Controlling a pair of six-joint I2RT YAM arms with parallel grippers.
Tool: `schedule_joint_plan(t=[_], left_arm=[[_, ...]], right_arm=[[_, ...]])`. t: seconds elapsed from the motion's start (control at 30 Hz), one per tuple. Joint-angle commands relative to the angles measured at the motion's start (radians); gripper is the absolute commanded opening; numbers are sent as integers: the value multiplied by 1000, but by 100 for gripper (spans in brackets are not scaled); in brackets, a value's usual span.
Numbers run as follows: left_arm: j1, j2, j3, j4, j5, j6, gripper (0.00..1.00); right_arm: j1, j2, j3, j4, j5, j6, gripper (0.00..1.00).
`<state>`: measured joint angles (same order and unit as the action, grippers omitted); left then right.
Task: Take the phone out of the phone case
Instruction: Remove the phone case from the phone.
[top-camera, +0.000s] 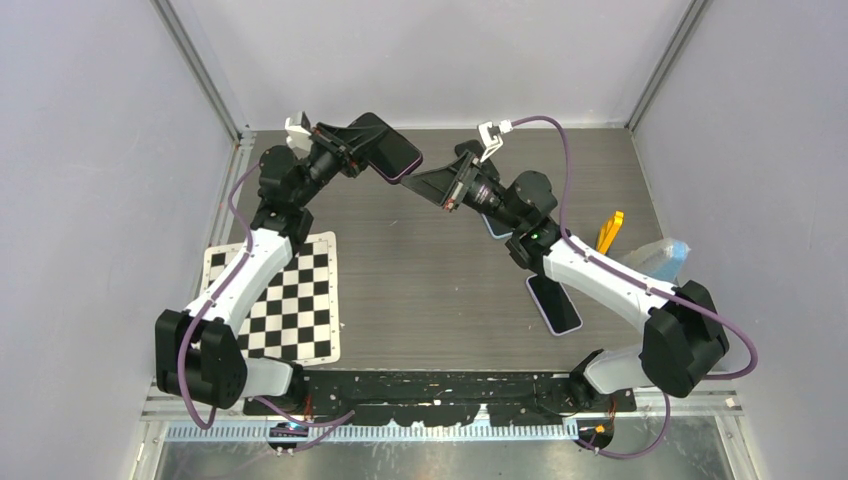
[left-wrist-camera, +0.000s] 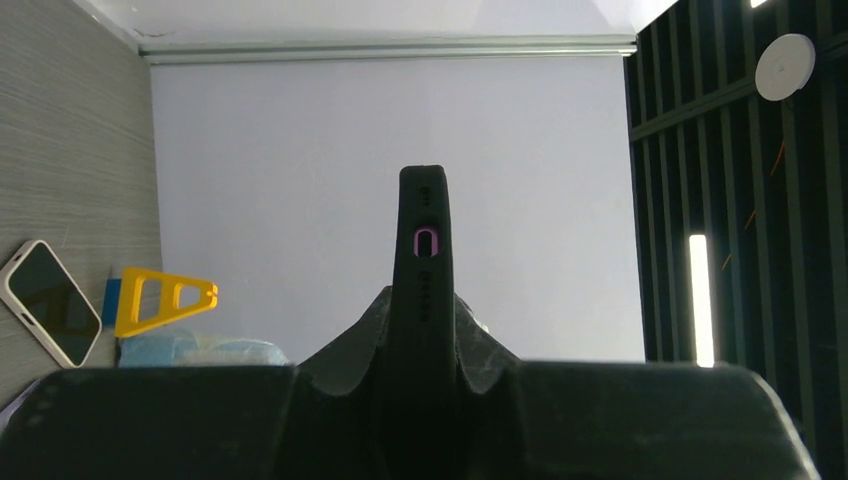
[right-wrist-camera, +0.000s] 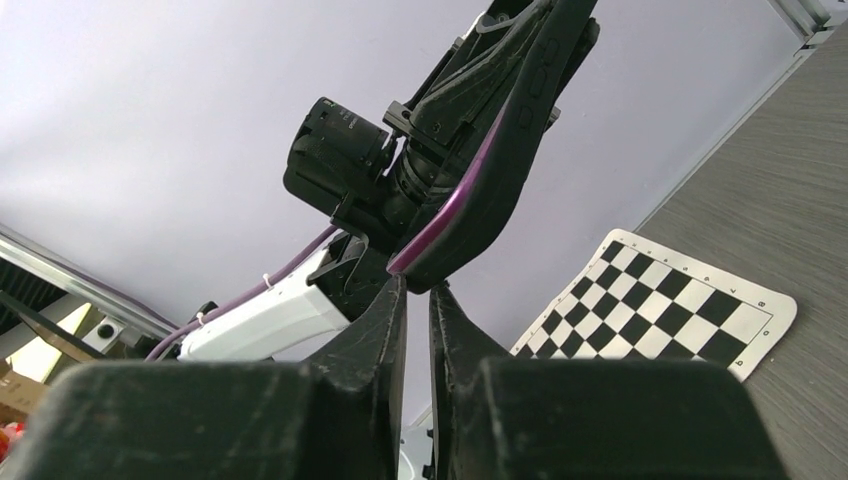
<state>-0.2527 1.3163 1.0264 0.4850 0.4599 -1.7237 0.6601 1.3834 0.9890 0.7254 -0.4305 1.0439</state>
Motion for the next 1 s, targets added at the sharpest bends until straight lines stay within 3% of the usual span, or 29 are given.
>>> schedule_joint_plan(t=[0.0, 0.2, 0.27, 0.37, 0.47, 0.8, 0.97], left_arm=[[-4, -25, 54, 86, 18, -17, 0], [-6, -31, 63, 101, 34, 5, 0], [-8, -35, 60, 99, 37, 18, 0], [-8, -37, 48, 104, 30, 17, 0], [-11, -39, 47, 105, 34, 18, 0], [-24, -45, 63, 132, 33, -2, 0], [-42, -40, 72, 140, 36, -10, 0]], right_arm=[[3, 1, 44, -30, 71, -22, 14], [1, 13, 61, -133, 161, -3, 14], [1, 24, 65, -98, 152, 22, 20], [2, 24, 66, -54, 148, 40, 35], [0, 15, 76, -74, 163, 49, 37], [-1, 56, 165, -476, 305, 69, 3], [-1, 93, 185, -578, 350, 119, 1]])
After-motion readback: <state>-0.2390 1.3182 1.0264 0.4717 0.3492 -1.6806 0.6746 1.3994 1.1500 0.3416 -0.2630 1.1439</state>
